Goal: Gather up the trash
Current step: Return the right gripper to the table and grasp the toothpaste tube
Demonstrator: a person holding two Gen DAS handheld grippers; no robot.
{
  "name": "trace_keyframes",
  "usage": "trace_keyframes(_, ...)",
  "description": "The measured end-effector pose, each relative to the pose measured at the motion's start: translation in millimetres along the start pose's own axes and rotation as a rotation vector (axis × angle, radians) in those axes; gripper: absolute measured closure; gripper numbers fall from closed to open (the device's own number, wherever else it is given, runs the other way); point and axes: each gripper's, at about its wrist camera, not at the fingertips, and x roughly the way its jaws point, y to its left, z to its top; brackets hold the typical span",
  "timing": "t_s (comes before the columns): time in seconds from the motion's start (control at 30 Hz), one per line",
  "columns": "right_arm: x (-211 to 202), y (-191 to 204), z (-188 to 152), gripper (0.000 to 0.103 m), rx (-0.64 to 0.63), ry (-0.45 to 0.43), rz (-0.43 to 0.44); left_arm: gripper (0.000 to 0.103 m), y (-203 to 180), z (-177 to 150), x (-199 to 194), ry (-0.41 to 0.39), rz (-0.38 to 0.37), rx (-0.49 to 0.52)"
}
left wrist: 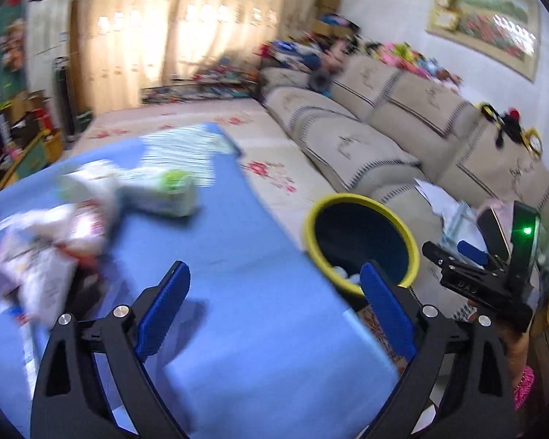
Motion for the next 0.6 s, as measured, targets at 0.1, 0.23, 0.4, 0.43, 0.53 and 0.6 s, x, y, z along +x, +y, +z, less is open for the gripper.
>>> trace_keyframes(0.1, -1, 37, 1, 0.009, -0.056, -0.003, 0.054, 0.010, 40, -13, -41, -0.044, 0.075, -0.050)
trace_keyframes(0.23, -5, 95, 1, 0.009, -0.134, -0.013, 0.158, 0.009, 92, -36, -89, -0.104, 0.193, -0.126)
trace_keyframes(0.4, -6, 172, -2, 0.009, -0.223, 0.023, 0.330, 0.009, 150, -63, -131, -0.136, 0.310, -0.216)
trace_keyframes(0.43, -7, 187, -6, 0.009, -0.249, 0.027, 0.350, 0.009, 160, -67, -138, -0.142, 0.328, -0.232)
trace_keyframes(0.53, -13, 229, -21, 0.009, -0.322, 0.037, 0.407, 0.009, 192, -80, -160, -0.166, 0.381, -0.278)
trace_keyframes(0.6, -12, 263, -31, 0.009, -0.373, 0.065, 0.462, 0.009, 205, -88, -170, -0.179, 0.405, -0.298)
